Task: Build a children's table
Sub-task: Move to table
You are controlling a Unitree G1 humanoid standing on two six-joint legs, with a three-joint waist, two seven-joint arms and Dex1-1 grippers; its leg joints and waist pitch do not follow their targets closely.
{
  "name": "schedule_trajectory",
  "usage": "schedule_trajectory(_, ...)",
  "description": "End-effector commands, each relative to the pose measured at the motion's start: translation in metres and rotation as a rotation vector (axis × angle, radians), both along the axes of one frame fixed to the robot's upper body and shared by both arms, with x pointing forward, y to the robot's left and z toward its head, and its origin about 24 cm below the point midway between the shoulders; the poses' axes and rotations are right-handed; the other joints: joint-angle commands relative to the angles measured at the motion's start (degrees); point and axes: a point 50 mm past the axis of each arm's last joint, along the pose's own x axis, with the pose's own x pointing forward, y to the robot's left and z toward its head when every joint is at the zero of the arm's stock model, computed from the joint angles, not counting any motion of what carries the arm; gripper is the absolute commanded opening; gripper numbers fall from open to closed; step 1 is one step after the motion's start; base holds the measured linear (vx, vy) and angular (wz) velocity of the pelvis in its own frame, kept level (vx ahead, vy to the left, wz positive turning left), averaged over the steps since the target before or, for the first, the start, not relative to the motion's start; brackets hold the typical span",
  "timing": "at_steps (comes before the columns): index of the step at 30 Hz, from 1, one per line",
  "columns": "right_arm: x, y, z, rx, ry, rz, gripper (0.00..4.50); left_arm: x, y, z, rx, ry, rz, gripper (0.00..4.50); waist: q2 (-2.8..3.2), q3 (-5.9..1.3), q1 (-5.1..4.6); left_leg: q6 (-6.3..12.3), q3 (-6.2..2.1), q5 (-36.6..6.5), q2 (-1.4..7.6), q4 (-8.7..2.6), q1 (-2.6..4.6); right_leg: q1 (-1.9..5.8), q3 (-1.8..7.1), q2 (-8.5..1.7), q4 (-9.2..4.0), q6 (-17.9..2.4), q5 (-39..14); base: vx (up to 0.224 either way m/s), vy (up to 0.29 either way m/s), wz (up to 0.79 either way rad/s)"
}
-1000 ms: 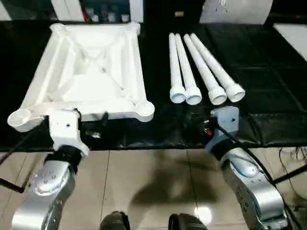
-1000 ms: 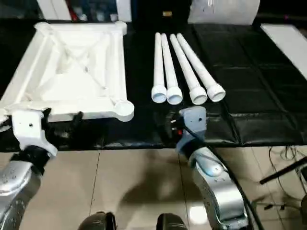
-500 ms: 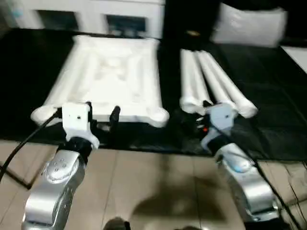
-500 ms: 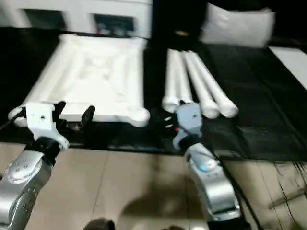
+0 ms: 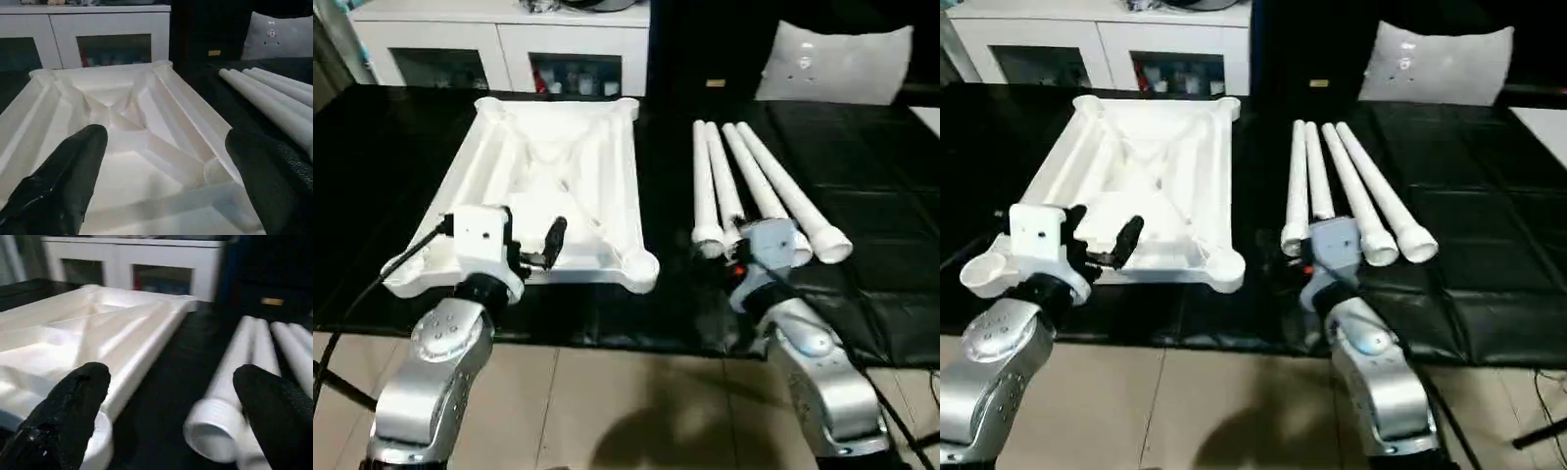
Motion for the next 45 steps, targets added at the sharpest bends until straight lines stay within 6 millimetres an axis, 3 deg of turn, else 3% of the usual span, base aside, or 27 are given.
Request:
schedule_trajectory(1, -0.001, -0.004, 0.002, -0.014, -0.009, -0.005, 4.50, 0.001, 0.001, 0.000, 0.001, 0.001, -0.006, 4.44, 0.52, -4.54, -1.03, 22.70, -3.45, 12.08, 3.98, -2.72, 4.83, -1.61, 0.99, -0.72, 0.05, -8.37, 4.75, 0.074, -0.029, 0.06)
schedule_trajectory(2, -0.001, -0.004, 0.003, -0.016, -0.010, -0.003, 4.50, 0.001, 0.000, 0.000, -0.002, 0.000, -0.009, 4.44, -0.24, -4.26, -0.88, 23.73, -2.63, 12.25, 2.98, -2.10, 3.31, -0.65, 2.08, -1.44, -0.32, -8.59, 6.86, 0.074, -0.029, 0.06)
schedule_trajectory(3, -0.001, -0.004, 0.003, -0.016, -0.010, -0.003, 4.50, 0.001, 0.000, 0.000, -0.002, 0.000, -0.009, 4.44, -1.44, -3.93, 0.26, 21.20, -0.02, 10.29, -1.13, -0.04, -2.28, 4.19, 4.26, -2.16, -2.34, -8.87, 10.22, 0.059, -0.040, 0.06)
schedule_trajectory(5, 0.000, -0.004, 0.004, -0.017, -0.011, -0.001, 4.50, 0.001, 0.000, 0.000, -0.001, 0.000, -0.010, 4.44, -1.22, -3.75, 1.51, 14.21, 0.04, 6.79, -0.63, 1.18, -6.07, 7.06, 5.58, -3.83, -4.05, -9.02, 5.35, 0.026, -0.021, 0.01)
schedule_trajectory(7, 0.003, -0.004, 0.005, -0.019, -0.015, 0.005, 4.50, 0.001, 0.000, 0.000, -0.003, 0.000, -0.013, 4.44, 0.20, -4.06, 1.38, 10.26, -0.50, 8.88, 0.57, -0.51, -3.85, 5.84, 3.36, -1.27, -2.85, -7.19, 6.01, 0.075, -0.057, 0.02)
schedule_trajectory(8, 0.003, -0.002, 0.005, -0.018, -0.017, 0.011, 4.50, 0.000, 0.000, -0.001, -0.009, 0.003, -0.016, 4.44, 1.07, -4.62, 0.04, 12.56, -2.64, 12.95, 2.65, -1.73, 1.83, 2.02, 1.08, 1.02, -0.12, -5.85, 8.09, 0.070, -0.053, 0.04)
schedule_trajectory(9, 0.003, -0.002, 0.005, -0.018, -0.017, 0.011, 4.50, 0.000, 0.000, -0.001, -0.009, 0.003, -0.016, 4.44, 1.37, -4.59, -1.83, 21.73, -6.60, 15.82, 6.01, -2.19, 7.08, -3.85, 0.20, 0.72, 3.09, -4.25, 2.74, 0.108, -0.072, 0.06)
schedule_trajectory(10, 0.003, -0.002, 0.006, -0.019, -0.018, 0.016, 4.50, 0.000, 0.000, -0.002, -0.016, 0.009, -0.019, 4.44, 1.31, -5.45, -2.84, 26.20, -8.91, 19.39, 8.29, -1.98, 10.30, -7.39, 0.61, -0.23, 5.08, -2.60, -1.17, 0.099, -0.070, 0.03)
schedule_trajectory(11, 0.003, -0.001, 0.006, -0.023, -0.020, 0.026, 4.50, -0.001, 0.000, -0.004, -0.024, 0.019, -0.024, 4.44, 0.78, -5.00, -2.94, 29.44, -10.40, 21.10, 10.27, -2.37, 10.70, -9.14, 1.59, -1.21, 6.69, -0.81, -4.62, 0.099, -0.070, 0.03)
schedule_trajectory(13, 0.004, 0.000, 0.007, -0.031, -0.023, 0.040, 4.50, -0.002, 0.000, -0.007, -0.035, 0.033, -0.032, 4.44, -2.09, -3.49, -2.00, 22.46, -4.13, 5.98, 5.13, -1.76, 5.20, -6.72, 5.31, -3.51, 2.21, -2.32, 3.45, 0.024, -0.076, 0.08)
schedule_trajectory(14, 0.004, 0.000, 0.007, -0.030, -0.024, 0.044, 4.50, -0.003, 0.000, -0.008, -0.038, 0.038, -0.035, 4.44, -5.01, -3.35, 0.34, 15.64, 0.75, -4.30, -3.75, 4.38, -2.57, 2.08, 11.50, -5.33, -2.78, -4.36, 1.87, 0.006, -0.085, 0.10)
schedule_trajectory(15, 0.004, 0.001, 0.007, -0.045, -0.026, 0.055, 4.50, -0.004, 0.000, -0.009, -0.040, 0.040, -0.036, 4.44, -4.38, -3.21, 1.68, 9.94, -1.30, -2.83, -1.91, 8.30, -5.97, 5.04, 12.88, -9.50, -3.80, -6.77, -4.28, 0.024, -0.094, 0.01)
schedule_trajectory(17, 0.002, 0.002, 0.007, -0.056, -0.019, 0.084, 4.50, -0.007, -0.001, -0.009, -0.049, 0.042, -0.042, 4.44, -4.55, -2.65, 1.80, 4.15, -1.52, 0.59, -1.46, 8.17, -6.41, 3.73, 10.02, -7.69, -3.87, -6.70, -9.63, 0.036, -0.083, -0.10)
schedule_trajectory(18, 0.001, 0.003, 0.006, -0.073, -0.020, 0.103, 4.50, -0.008, -0.002, -0.009, -0.055, 0.044, -0.049, 4.44, -3.68, -1.36, 2.55, 5.99, -1.31, 3.62, 0.19, 4.74, -6.90, 3.48, 3.36, -9.50, -6.86, -9.17, -20.58, 0.000, 0.000, 0.00)
schedule_trajectory(20, -0.001, 0.004, 0.005, -0.061, -0.013, 0.105, 4.50, -0.012, -0.003, -0.010, -0.054, 0.048, -0.067, 4.44, 0.08, -1.46, 1.81, 6.57, -2.02, -2.61, 1.87, 1.53, -4.52, 5.17, -1.14, -9.32, -9.05, -6.82, -29.90, 0.061, 0.034, 0.30)
schedule_trajectory(21, -0.002, 0.005, 0.004, -0.048, -0.005, 0.101, 4.50, -0.015, -0.004, -0.010, -0.052, 0.050, -0.087, 4.44, 0.46, -0.18, -1.65, 1.82, -4.42, -18.68, 4.76, -3.58, -1.72, 2.40, -1.91, -1.71, -4.28, -5.50, -26.49, 0.074, 0.088, 0.29)
schedule_trajectory(22, -0.002, 0.005, 0.004, -0.058, -0.007, 0.106, 4.50, -0.016, -0.004, -0.010, -0.053, 0.050, -0.096, 4.44, 2.27, -1.58, -1.17, 0.93, -6.10, -28.35, 6.09, -5.07, 1.65, 0.97, -1.37, 0.08, -0.84, -5.90, -21.02, 0.096, 0.062, 0.07)
schedule_trajectory(24, -0.003, 0.004, 0.002, -0.070, 0.000, 0.114, 4.50, -0.018, -0.006, -0.011, -0.050, 0.056, -0.120, 4.44, 1.72, -2.77, -2.32, 5.34, -9.83, -32.44, 8.42, -6.69, 5.58, -3.86, 1.52, 0.53, 5.84, -2.14, -4.30, 0.107, 0.050, 0.09)
schedule_trajectory(25, -0.003, 0.003, 0.002, -0.074, 0.002, 0.115, 4.50, -0.019, -0.007, -0.011, -0.048, 0.057, -0.131, 4.44, 1.33, -2.88, -2.66, 8.26, -9.87, -28.34, 8.13, -6.12, 5.77, -5.01, 1.83, 0.38, 6.39, -0.72, -2.40, 0.094, 0.039, 0.07)
schedule_trajectory(26, -0.003, 0.001, 0.000, -0.076, 0.004, 0.113, 4.50, -0.022, -0.010, -0.012, -0.041, 0.072, -0.176, 4.44, 0.59, -2.55, -2.80, 13.06, -8.68, -21.53, 7.09, -5.52, 4.53, -5.90, 2.19, -0.01, 6.80, 0.95, 0.67, 0.094, 0.039, 0.07)
schedule_trajectory(28, -0.004, -0.002, -0.001, -0.101, -0.005, 0.101, 4.50, -0.025, -0.014, -0.015, -0.038, 0.091, -0.235, 4.44, -1.64, -1.92, -2.50, 13.41, -4.96, -18.86, 4.36, -4.79, 1.43, -5.40, 4.22, -2.15, 1.98, 0.39, 5.39, 0.048, -0.027, 0.07)
schedule_trajectory(29, -0.004, -0.003, -0.001, -0.116, -0.010, 0.099, 4.50, -0.026, -0.016, -0.015, -0.034, 0.098, -0.254, 4.44, -2.80, -1.33, -0.12, 8.22, -1.44, -16.26, 0.76, -0.92, -2.43, -2.64, 9.00, -7.56, -3.99, -1.77, -2.22, 0.033, -0.066, 0.09)
schedule_trajectory(30, -0.004, -0.003, -0.001, -0.113, -0.011, 0.111, 4.50, -0.027, -0.017, -0.016, -0.032, 0.105, -0.267, 4.44, -3.72, -2.48, 0.46, 5.55, -2.45, -4.34, 1.16, 1.09, -4.44, 0.89, 10.03, -10.19, -3.74, -2.63, -5.54, 0.065, -0.081, -0.07)
schedule_trajectory(33, -0.006, -0.003, 0.006, -0.070, -0.029, 0.162, 4.50, -0.028, -0.018, -0.013, -0.040, 0.096, -0.324, 4.44, -1.82, -3.44, 0.10, 3.78, -2.52, 10.14, 2.30, -1.57, -2.73, -1.64, 6.36, -3.78, 0.86, -7.68, 23.00, 0.050, -0.036, -0.06)
schedule_trajectory(35, -0.008, -0.002, 0.010, -0.088, -0.045, 0.213, 4.50, -0.027, -0.018, -0.012, -0.039, 0.088, -0.367, 4.44, -1.60, -3.82, -0.01, 3.89, -2.50, 11.99, 2.59, -1.40, -2.47, -1.80, 5.84, -3.24, 1.20, -9.87, 27.20, 0.000, 0.000, 0.00)
schedule_trajectory(40, -0.009, -0.001, 0.011, -0.135, -0.046, 0.269, 4.50, -0.021, -0.013, -0.014, 0.048, 0.108, -0.489, 4.44, -0.88, -1.74, 0.22, -0.05, -2.33, -13.62, 3.79, -4.06, -1.38, -2.43, 5.77, -3.58, -1.15, -13.58, -1.32, -0.011, 0.005, -0.01)
schedule_trajectory(45, -0.009, -0.002, 0.006, -0.201, 0.021, 0.382, 4.50, -0.017, -0.004, -0.016, 0.155, 0.151, -0.689, 4.44, -0.88, -1.39, -0.25, -2.09, -2.21, -18.48, 3.47, -4.45, -1.49, -3.20, 6.52, -3.98, -2.15, -10.95, -10.97, -0.023, 0.011, -0.01)
